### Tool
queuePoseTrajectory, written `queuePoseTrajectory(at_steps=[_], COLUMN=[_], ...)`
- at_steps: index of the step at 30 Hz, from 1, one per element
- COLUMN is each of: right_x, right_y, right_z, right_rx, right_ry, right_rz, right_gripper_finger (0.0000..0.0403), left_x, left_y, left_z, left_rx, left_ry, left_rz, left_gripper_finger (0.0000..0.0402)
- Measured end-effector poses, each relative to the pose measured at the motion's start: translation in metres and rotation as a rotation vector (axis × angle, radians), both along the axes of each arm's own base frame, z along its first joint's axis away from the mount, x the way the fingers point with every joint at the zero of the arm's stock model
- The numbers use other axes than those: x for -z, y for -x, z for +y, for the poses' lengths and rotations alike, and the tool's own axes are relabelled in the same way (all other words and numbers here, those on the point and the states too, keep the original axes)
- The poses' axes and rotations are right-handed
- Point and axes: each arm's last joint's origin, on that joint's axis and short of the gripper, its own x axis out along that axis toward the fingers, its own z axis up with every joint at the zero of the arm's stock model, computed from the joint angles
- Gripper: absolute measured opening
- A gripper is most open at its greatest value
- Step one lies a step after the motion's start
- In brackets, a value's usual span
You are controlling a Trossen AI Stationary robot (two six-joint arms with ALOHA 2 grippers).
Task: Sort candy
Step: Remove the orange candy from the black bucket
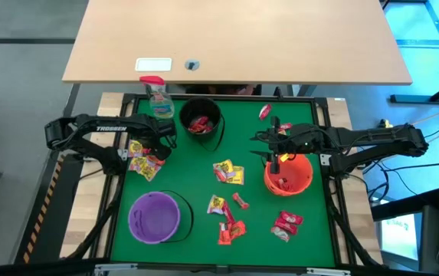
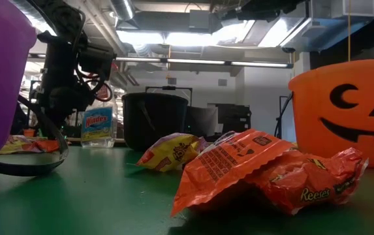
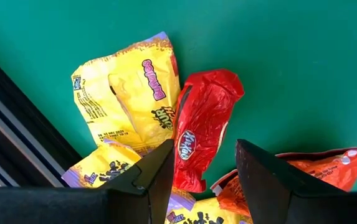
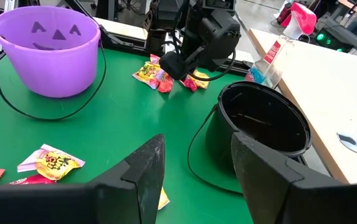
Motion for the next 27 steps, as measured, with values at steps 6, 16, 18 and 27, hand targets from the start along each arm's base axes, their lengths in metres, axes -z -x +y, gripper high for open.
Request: queuePoseTrajectory(at_steps=[6, 16, 18, 27], right_x=[0.0000, 0.0001, 0.0000, 0.0001], right_y=[0.0000, 0.0000, 0.0000, 0.0000], right_z=[0.0000, 0.0000, 0.0001, 0.0000], right_rx=[0.000, 0.000, 0.000, 0.000], right_ry=[0.000, 0.000, 0.000, 0.000], right_rz=[0.000, 0.000, 0.000, 0.000], right_gripper_finger=[0.0184, 0.0184, 0.0184, 0.0184], left_x=[0.0000, 0.0001, 0.0001, 0.0001], left_y=[-0.0004, -0.0009, -0.0014, -0.0024], left_z=[0.0002, 0.0004, 0.0006, 0.0013], left_rx=[0.005, 0.022, 0.026, 0.026], left_ry=[-0.001, -0.001, -0.003, -0.014], left_rz=[-0.003, -0.006, -0.010, -0.018], left_gripper_finger=[0.0158, 0.0158, 0.0158, 0.0158])
